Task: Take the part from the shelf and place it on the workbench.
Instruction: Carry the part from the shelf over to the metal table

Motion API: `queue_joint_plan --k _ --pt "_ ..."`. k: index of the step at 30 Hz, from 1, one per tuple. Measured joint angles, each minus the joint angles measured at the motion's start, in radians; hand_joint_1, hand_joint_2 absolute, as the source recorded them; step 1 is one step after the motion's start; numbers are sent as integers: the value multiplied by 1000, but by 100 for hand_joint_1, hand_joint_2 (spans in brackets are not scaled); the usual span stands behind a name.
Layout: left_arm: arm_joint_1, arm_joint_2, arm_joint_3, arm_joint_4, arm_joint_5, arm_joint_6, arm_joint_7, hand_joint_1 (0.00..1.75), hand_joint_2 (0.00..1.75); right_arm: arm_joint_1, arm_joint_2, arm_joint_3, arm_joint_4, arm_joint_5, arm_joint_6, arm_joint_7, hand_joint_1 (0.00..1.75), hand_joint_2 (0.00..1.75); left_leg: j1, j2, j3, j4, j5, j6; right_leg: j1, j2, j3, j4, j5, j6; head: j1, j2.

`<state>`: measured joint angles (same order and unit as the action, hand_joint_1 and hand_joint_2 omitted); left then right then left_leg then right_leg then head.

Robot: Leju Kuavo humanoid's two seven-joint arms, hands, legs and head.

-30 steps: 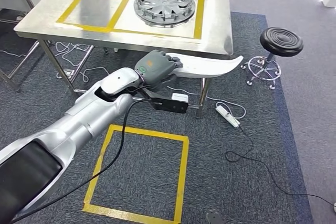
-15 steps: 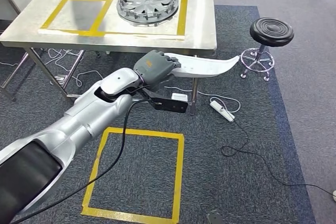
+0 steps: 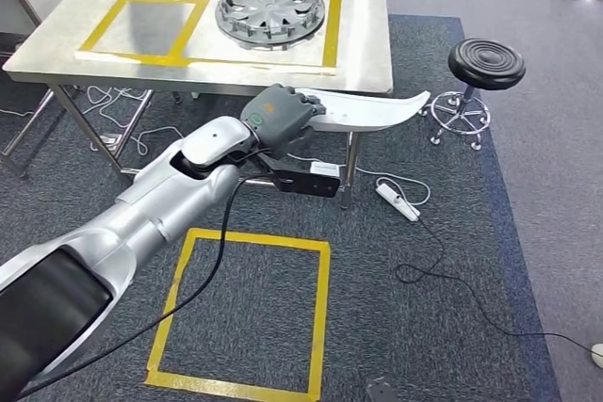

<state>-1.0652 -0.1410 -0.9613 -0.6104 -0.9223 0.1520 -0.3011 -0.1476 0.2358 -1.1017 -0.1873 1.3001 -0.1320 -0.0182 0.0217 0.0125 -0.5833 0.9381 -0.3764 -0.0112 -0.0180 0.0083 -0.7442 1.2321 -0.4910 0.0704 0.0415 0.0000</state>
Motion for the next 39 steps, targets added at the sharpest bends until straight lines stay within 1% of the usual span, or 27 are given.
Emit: queue_joint_plan --k 1,2,4,5,6,7,9,11,12,13,15,16,17,18,20,21,22,25,27,28,31,32,33,36,37,38,39 --pt "2 -1 0 1 -1 0 2 175 175 -2 0 0 0 0 0 0 0 175 3 0 1 0 -2 -3 -4 -1 -16 32 -6 8 0 0" --pt "4 -1 -1 2 -3 0 4 175 175 -4 0 0 0 1 0 0 0 175 7 0 2 2 -4 -8 -9 -2 -14 29 6 16 0 0" --pt "5 -2 -1 3 -8 1 9 175 175 -3 0 0 0 2 0 2 0 175 20 0 4 12 -14 -25 -21 -8 39 -77 68 35 0 0" --pt "3 -2 -1 3 -11 2 12 175 175 -1 1 0 1 2 0 3 0 175 24 -1 3 20 -22 -36 -24 -9 72 -135 87 43 3 0" --pt "2 -3 -1 3 -14 4 16 175 175 0 2 0 1 2 0 4 0 175 26 -1 1 29 -29 -46 -25 -8 95 -176 95 39 6 0" --pt "0 -3 -1 4 -17 5 19 175 175 2 3 0 2 2 0 4 0 175 25 -2 -1 35 -34 -53 -25 -6 105 -195 92 29 7 0" --pt "-1 -5 -1 5 -21 8 23 175 175 2 3 0 2 2 -1 4 0 175 24 -2 0 36 -37 -62 -21 3 103 -189 79 -5 4 0" --pt "-2 -7 -1 5 -22 10 25 175 175 4 3 0 1 3 -1 4 0 175 27 -2 -2 47 -49 -68 -19 7 106 -185 71 -25 -1 0" --pt "-4 -8 0 5 -23 10 25 175 175 4 3 0 1 3 -1 4 0 175 26 -2 -17 78 -66 -68 -20 9 110 -185 68 -33 -3 0" --pt "-4 -9 0 5 -23 11 25 175 175 5 3 0 1 3 -1 4 0 175 23 -3 -45 132 -90 -66 -19 9 115 -186 64 -40 -6 0" --pt "-1 -9 -1 7 -23 12 25 175 175 6 3 0 1 3 -1 4 0 175 17 -4 -129 273 -136 -61 -17 10 124 -186 54 -49 -9 0" --pt "3 -9 -1 8 -23 12 25 175 175 7 3 0 1 3 -1 4 0 175 15 -4 -162 321 -142 -57 -15 12 131 -186 49 -51 -9 0" --pt "6 -9 -1 9 -23 12 25 175 175 8 3 0 1 3 -1 4 0 175 13 -4 -181 336 -127 -53 -14 16 138 -186 43 -52 -9 0" --pt "7 -8 -1 10 -23 12 25 175 175 9 3 0 1 3 -1 4 0 175 11 -4 -181 314 -94 -46 -14 20 146 -186 36 -50 -10 0" --pt "6 -5 -1 10 -23 12 25 175 175 11 3 0 1 3 -1 4 0 175 5 -5 -147 198 -4 -30 -14 27 163 -186 22 -42 -13 0" --pt "5 -3 -1 11 -23 12 25 175 175 11 3 0 1 3 -1 4 0 175 2 -7 -123 139 22 -23 -12 29 169 -187 14 -35 -16 0" --pt "4 -3 -1 11 -24 12 25 175 175 10 3 0 1 2 -1 4 0 175 -1 -8 -106 97 32 -20 -10 30 173 -189 8 -29 -17 0" --pt "3 -7 -1 12 -24 13 25 175 175 9 3 0 2 2 -1 4 0 175 -2 -10 -87 67 5 -13 -9 25 189 -200 -1 -9 -19 0" --pt "2 -6 0 12 -24 13 25 175 175 8 3 0 2 2 -1 4 0 175 -1 -13 -74 64 -6 -1 -8 13 183 -176 -16 -2 -19 0" --pt "3 -6 0 12 -23 13 25 175 175 8 3 0 2 3 -1 4 0 175 -2 -14 -65 63 -11 4 -7 7 159 -130 -33 -2 -19 0" --pt "15 -3 -1 15 -24 13 25 175 175 7 3 0 2 2 -1 1 0 175 -9 -15 -41 63 -32 13 2 2 40 56 -90 -8 -19 0" --pt "19 -2 -1 15 -24 13 25 175 175 6 3 0 2 1 -1 -1 0 175 -12 -15 -30 63 -41 15 5 2 14 77 -90 -10 -19 0" --pt "21 -2 -1 16 -24 13 25 175 175 4 3 0 2 1 -1 -2 0 175 -14 -15 -17 63 -50 15 8 2 5 63 -70 -13 -19 0" --pt "19 -4 -1 17 -24 13 25 175 175 9 3 0 2 2 -1 -1 0 175 -19 -15 28 64 -84 13 17 -2 39 -109 76 -27 -19 0" --pt "16 -4 -1 17 -24 13 25 175 175 10 3 0 2 2 -1 -1 0 175 -20 -16 36 64 -93 9 21 -4 54 -158 106 -33 -20 0" --pt "14 -3 -1 18 -23 13 25 175 175 10 3 0 2 2 -1 -1 0 175 -21 -15 41 63 -99 4 24 -6 62 -186 120 -39 -20 0" --pt "13 -3 -1 18 -23 14 25 175 175 10 3 0 2 2 -1 0 0 175 -23 -15 45 63 -102 -1 26 -7 67 -197 115 -44 -20 0"
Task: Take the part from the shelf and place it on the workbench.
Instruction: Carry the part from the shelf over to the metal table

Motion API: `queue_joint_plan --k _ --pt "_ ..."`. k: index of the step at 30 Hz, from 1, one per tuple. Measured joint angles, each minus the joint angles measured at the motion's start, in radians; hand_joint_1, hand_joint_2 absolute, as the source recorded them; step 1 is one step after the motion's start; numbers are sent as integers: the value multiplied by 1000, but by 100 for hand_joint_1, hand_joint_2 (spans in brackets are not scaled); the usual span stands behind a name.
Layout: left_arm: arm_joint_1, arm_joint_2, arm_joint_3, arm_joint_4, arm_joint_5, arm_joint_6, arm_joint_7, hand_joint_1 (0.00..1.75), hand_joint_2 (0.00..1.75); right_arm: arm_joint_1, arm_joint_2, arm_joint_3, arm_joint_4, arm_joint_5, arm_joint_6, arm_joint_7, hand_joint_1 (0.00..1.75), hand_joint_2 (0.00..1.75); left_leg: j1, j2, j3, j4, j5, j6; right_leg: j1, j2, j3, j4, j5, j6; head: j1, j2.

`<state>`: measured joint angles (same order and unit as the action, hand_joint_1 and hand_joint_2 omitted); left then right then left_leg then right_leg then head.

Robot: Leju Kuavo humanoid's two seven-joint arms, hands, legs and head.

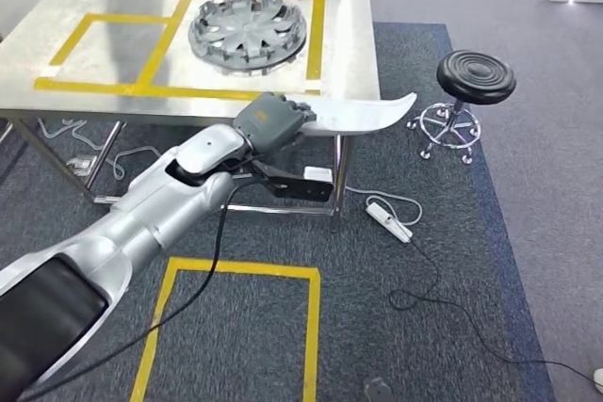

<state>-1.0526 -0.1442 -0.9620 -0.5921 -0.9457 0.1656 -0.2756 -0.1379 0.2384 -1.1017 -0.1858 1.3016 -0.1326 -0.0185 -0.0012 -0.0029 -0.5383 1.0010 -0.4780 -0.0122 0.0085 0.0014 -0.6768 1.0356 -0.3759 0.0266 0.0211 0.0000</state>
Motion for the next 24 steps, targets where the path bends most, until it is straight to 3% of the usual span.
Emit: queue_joint_plan --k 3,5,7,8,9,10,12,14,18,20,22,24 --pt "-4 -3 1 0 0 1 0 175 175 -1 0 0 0 0 0 0 0 175 -1 1 -15 39 8 -13 -5 5 24 -14 -6 -17 -2 0" --pt "-6 -4 1 0 0 2 0 175 175 -1 0 0 0 1 0 0 0 175 1 1 -80 140 -1 -23 -10 7 40 -20 -16 -25 -5 0" --pt "-3 -3 0 0 0 2 0 175 175 0 0 0 0 1 0 1 0 175 4 1 -164 244 -45 -33 -12 8 54 -21 -31 -27 -7 0" --pt "1 -2 0 0 0 2 0 175 175 2 0 0 0 2 0 1 0 175 5 1 -193 267 -60 -35 -13 10 63 -21 -40 -26 -7 0" --pt "3 -1 0 1 0 2 0 175 175 4 0 0 0 2 0 1 0 175 5 1 -208 261 -55 -36 -14 12 74 -21 -48 -24 -7 0" --pt "4 0 0 1 0 2 0 175 175 5 0 0 0 2 0 1 0 175 5 1 -207 226 -26 -36 -16 14 85 -21 -57 -21 -7 0" --pt "2 3 0 1 0 2 0 175 175 5 0 0 0 2 0 1 0 175 6 1 -175 96 79 -34 -17 17 109 -19 -77 -13 -8 0" --pt "-1 3 0 2 0 2 0 175 175 3 0 0 0 2 0 1 0 175 6 1 -148 -2 137 -25 -15 18 121 -19 -97 -1 -10 0" --pt "-5 2 1 2 0 2 0 175 175 0 0 0 -1 2 0 2 0 175 8 -1 -128 -22 127 4 -15 14 131 0 -112 24 -12 0" --pt "-8 2 1 2 0 2 0 175 175 -1 0 0 -1 2 0 2 0 175 10 -2 -113 -22 118 15 -15 9 79 92 -130 30 -10 0" --pt "-5 2 1 2 0 2 0 175 175 -1 0 0 -1 1 0 0 0 175 9 -3 -97 -22 102 20 -15 8 -4 217 -174 33 -7 0" --pt "2 2 0 2 0 2 0 175 175 -3 0 0 -1 0 0 -1 0 175 8 -3 -75 -22 83 20 -14 8 -52 254 -205 33 -5 0"
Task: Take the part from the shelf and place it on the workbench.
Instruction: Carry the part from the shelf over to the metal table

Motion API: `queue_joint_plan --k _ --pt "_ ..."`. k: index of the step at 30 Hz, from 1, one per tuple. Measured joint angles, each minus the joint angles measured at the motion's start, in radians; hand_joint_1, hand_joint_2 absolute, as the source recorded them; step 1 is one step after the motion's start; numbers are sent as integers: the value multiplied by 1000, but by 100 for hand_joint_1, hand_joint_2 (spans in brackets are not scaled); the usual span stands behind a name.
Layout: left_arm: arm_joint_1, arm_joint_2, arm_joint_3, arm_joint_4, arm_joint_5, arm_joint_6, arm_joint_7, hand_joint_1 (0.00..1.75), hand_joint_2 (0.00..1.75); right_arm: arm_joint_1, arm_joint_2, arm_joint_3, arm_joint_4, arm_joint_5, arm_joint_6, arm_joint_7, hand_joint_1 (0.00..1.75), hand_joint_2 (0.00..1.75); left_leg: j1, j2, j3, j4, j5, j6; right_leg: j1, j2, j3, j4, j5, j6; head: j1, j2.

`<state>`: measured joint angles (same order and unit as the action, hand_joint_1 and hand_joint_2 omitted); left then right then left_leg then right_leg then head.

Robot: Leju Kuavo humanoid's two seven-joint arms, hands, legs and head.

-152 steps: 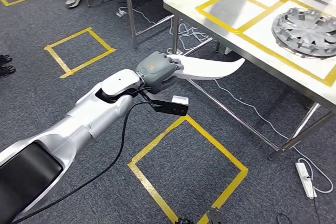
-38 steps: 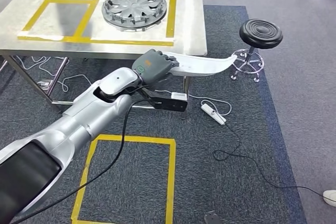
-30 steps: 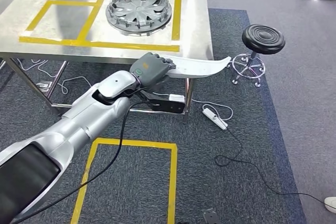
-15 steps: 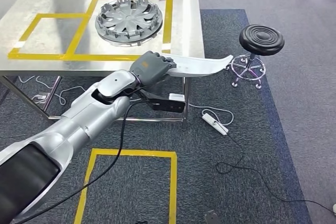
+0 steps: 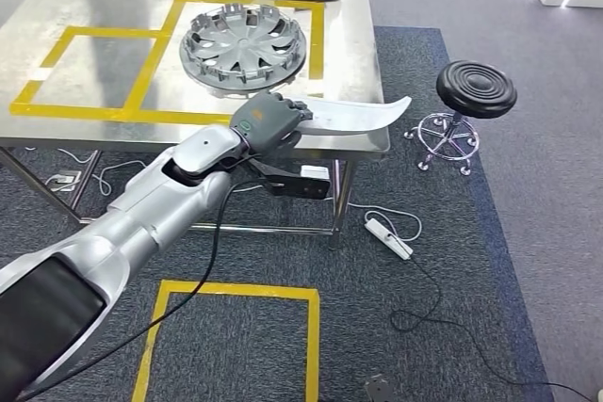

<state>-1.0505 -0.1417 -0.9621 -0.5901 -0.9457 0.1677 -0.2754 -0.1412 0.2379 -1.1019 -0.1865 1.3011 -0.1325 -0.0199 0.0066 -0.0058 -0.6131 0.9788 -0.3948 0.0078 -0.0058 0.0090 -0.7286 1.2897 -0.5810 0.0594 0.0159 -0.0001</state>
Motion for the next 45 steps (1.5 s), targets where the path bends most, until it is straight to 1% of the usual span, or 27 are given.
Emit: queue_joint_plan --k 1,2,4,5,6,9,10,11,13,15,16,17,19,20,22,24,26,29,30,31,32,34,36,39,41,42,45 --pt "1 0 0 0 0 0 0 175 175 -1 0 0 0 0 0 -1 0 175 0 0 14 0 -10 -1 0 0 -1 -29 14 -1 0 0" --pt "1 -1 0 0 0 0 0 175 175 -1 0 0 0 0 0 0 0 175 -1 0 29 0 -22 -2 0 0 12 -86 55 -4 1 0" --pt "-2 -3 0 0 0 0 0 175 175 4 0 0 0 0 0 0 0 175 -2 -1 55 1 -43 -8 2 -3 44 -217 164 -13 1 0" --pt "-4 -3 0 0 0 0 0 175 175 4 0 0 0 0 0 0 0 175 -3 -2 62 0 -52 -13 4 -5 56 -260 200 -19 1 0" --pt "-5 -2 0 0 0 0 0 175 175 5 0 0 0 0 0 0 0 175 -4 -3 66 1 -56 -20 6 -5 61 -283 217 -26 1 0" --pt "-12 -4 0 0 0 -1 0 175 175 3 0 0 0 1 0 0 0 175 -4 -3 72 13 -63 -36 6 -3 79 -293 213 -43 -1 0" --pt "-14 -5 0 0 0 -1 0 175 175 3 0 0 0 1 0 0 0 175 -3 -3 59 39 -69 -39 4 -3 88 -294 210 -48 -3 0" --pt "-16 -6 1 0 0 -1 0 175 175 2 0 0 0 2 0 0 0 175 -3 -2 33 84 -80 -43 2 -2 97 -295 205 -52 -4 0" --pt "-15 -6 0 0 1 -2 0 175 175 1 -1 0 0 3 0 0 0 175 -2 -2 -48 207 -121 -48 1 -2 111 -295 190 -58 -6 0" --pt "-9 -5 0 0 1 -4 0 175 175 2 -1 0 0 3 0 0 0 175 0 -2 -112 274 -146 -51 0 1 128 -295 174 -56 -6 0" --pt "-8 -4 0 0 1 -4 0 175 175 3 -1 0 0 3 0 0 0 175 1 -2 -122 262 -130 -52 -2 3 139 -294 165 -53 -6 0" --pt "-8 -4 0 0 1 -4 0 175 175 4 -1 0 0 3 0 0 0 175 2 -2 -115 219 -92 -52 -4 5 150 -294 156 -49 -6 0" --pt "-9 -1 0 0 1 -4 0 175 175 3 -1 0 0 4 0 0 0 175 6 1 -78 87 3 -55 -5 7 171 -291 136 -38 -9 0" --pt "-10 -2 0 0 1 -4 0 175 175 1 -1 0 0 5 0 0 0 175 8 3 -63 37 31 -53 -4 7 178 -291 125 -32 -10 0" --pt "-12 -3 0 0 0 -4 0 175 175 -1 -1 0 0 6 -1 0 0 175 9 3 -52 -7 37 -41 -1 6 190 -287 111 -18 -13 0" --pt "-13 -5 1 0 0 -4 0 175 175 -2 -2 0 0 7 -1 0 0 175 10 0 -43 -2 30 -23 -3 3 200 -285 102 -7 -11 0" --pt "-15 -6 2 0 0 -4 0 175 175 -4 -2 0 0 9 -1 0 0 175 10 -3 -27 -1 23 -8 -4 0 170 -226 83 0 -8 0" --pt "-13 -6 2 0 0 -4 0 175 175 -5 -2 0 0 8 -1 0 0 175 4 -4 -3 -1 1 2 -4 -2 44 -34 19 4 -4 0" --pt "-10 -6 1 0 0 -4 0 175 175 -6 -2 0 0 8 -1 -1 0 175 2 -5 8 -1 -8 3 -3 -2 12 -4 3 3 -3 0" --pt "-8 -6 1 0 0 -4 0 175 175 -7 -2 0 0 8 -1 -2 0 175 0 -5 20 -1 -18 3 -2 -2 -2 -9 5 1 -3 0" --pt "-8 -7 1 0 0 -4 0 175 175 -8 -2 0 0 8 -1 -2 0 175 -2 -5 35 -1 -28 3 0 -2 0 -46 29 -4 -3 0" --pt "-9 -7 1 0 0 -4 0 175 175 -5 -2 0 0 9 -1 -2 0 175 -5 -6 64 -2 -51 2 9 -2 31 -181 138 -22 -3 0" --pt "-10 -8 1 0 0 -4 0 175 175 -2 -3 0 0 9 -1 -1 0 175 -6 -8 81 -6 -69 -6 19 -3 56 -280 214 -39 -4 0" --pt "-13 -8 2 0 0 -4 0 175 175 -3 -3 0 0 9 -1 -1 0 175 -7 -10 96 -6 -77 -22 22 -2 79 -310 220 -53 -5 0" --pt "-18 -9 3 0 0 -3 0 175 175 -4 -3 0 0 10 -1 -1 0 175 -7 -9 83 39 -87 -32 17 -1 100 -314 217 -63 -7 0" --pt "-18 -8 3 0 0 -2 -1 175 175 -5 -3 0 0 10 -1 -1 0 175 -6 -8 55 90 -101 -38 14 -1 110 -315 212 -65 -8 0" --pt "-13 -6 3 0 0 -3 -1 175 175 -7 -3 0 0 9 -1 -1 0 175 -2 -7 -70 257 -167 -49 11 0 131 -315 189 -67 -9 0"
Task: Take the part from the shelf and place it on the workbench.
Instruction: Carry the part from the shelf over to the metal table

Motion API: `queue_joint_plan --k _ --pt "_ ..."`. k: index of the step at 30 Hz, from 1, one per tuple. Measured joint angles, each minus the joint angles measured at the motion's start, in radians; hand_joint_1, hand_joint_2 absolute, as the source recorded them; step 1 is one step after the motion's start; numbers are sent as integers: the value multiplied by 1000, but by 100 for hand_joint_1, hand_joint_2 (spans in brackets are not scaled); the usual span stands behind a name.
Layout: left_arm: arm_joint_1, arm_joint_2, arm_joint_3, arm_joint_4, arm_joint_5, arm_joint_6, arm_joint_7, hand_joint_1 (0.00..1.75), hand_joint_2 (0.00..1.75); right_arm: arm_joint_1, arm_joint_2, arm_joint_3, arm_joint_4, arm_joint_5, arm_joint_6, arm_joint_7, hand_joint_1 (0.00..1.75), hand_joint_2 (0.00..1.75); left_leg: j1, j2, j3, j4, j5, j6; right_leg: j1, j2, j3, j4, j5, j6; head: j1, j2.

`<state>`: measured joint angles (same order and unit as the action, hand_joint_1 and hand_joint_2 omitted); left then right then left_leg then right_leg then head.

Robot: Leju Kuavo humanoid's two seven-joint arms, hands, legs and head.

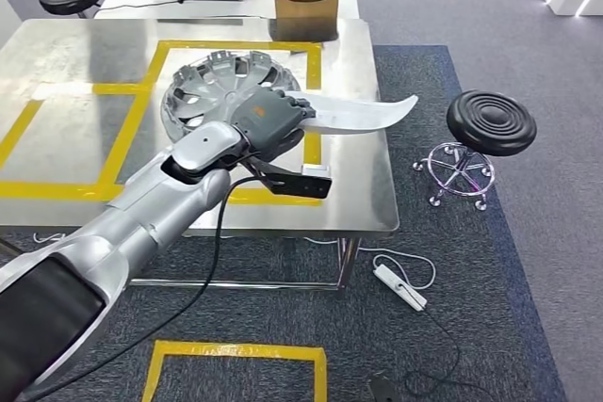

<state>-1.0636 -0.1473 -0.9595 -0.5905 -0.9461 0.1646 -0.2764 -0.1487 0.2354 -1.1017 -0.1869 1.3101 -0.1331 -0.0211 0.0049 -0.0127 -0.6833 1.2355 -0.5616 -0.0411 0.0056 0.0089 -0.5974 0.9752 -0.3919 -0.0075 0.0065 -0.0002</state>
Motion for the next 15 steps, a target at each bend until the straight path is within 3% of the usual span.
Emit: queue_joint_plan --k 1,2,5,6,7,11,12,14,15 --pt "2 1 0 0 0 0 0 175 175 1 0 0 0 0 0 0 0 175 2 0 -25 12 -5 -2 -2 1 9 1 -9 2 0 0" --pt "3 2 0 0 0 0 0 175 175 3 0 0 0 0 0 0 0 175 3 0 -33 -9 13 -4 -4 2 19 2 -19 6 0 0" --pt "3 6 0 0 1 1 0 175 175 4 0 0 0 -1 0 -1 0 175 12 6 5 -183 159 -12 -10 5 46 15 -50 25 -3 0" --pt "4 7 0 0 1 2 -1 175 175 2 0 0 0 -1 0 -1 0 175 14 7 14 -226 193 -9 -10 5 49 22 -61 32 -5 0" --pt "5 7 0 0 2 3 -1 175 175 2 -1 0 0 -1 -1 -2 0 175 15 9 17 -248 209 -2 -9 5 49 26 -71 38 -6 0" --pt "4 6 3 0 2 5 -1 175 175 1 -1 0 0 -2 -1 -2 0 175 17 6 20 -244 198 28 -12 1 37 57 -111 57 -4 0" --pt "3 6 4 0 2 6 -1 175 175 0 -1 0 0 -2 -1 -2 0 175 18 5 23 -244 195 34 -13 0 15 103 -135 61 -3 0" --pt "5 5 4 0 2 6 -1 175 175 -1 -1 0 0 -1 -1 -2 0 175 16 4 31 -244 186 41 -13 -1 -61 240 -191 67 0 0" --pt "7 5 4 0 0 6 -1 175 175 -1 -1 0 0 -2 -1 -2 0 175 15 4 35 -244 181 42 -13 -1 -99 297 -204 67 0 0"
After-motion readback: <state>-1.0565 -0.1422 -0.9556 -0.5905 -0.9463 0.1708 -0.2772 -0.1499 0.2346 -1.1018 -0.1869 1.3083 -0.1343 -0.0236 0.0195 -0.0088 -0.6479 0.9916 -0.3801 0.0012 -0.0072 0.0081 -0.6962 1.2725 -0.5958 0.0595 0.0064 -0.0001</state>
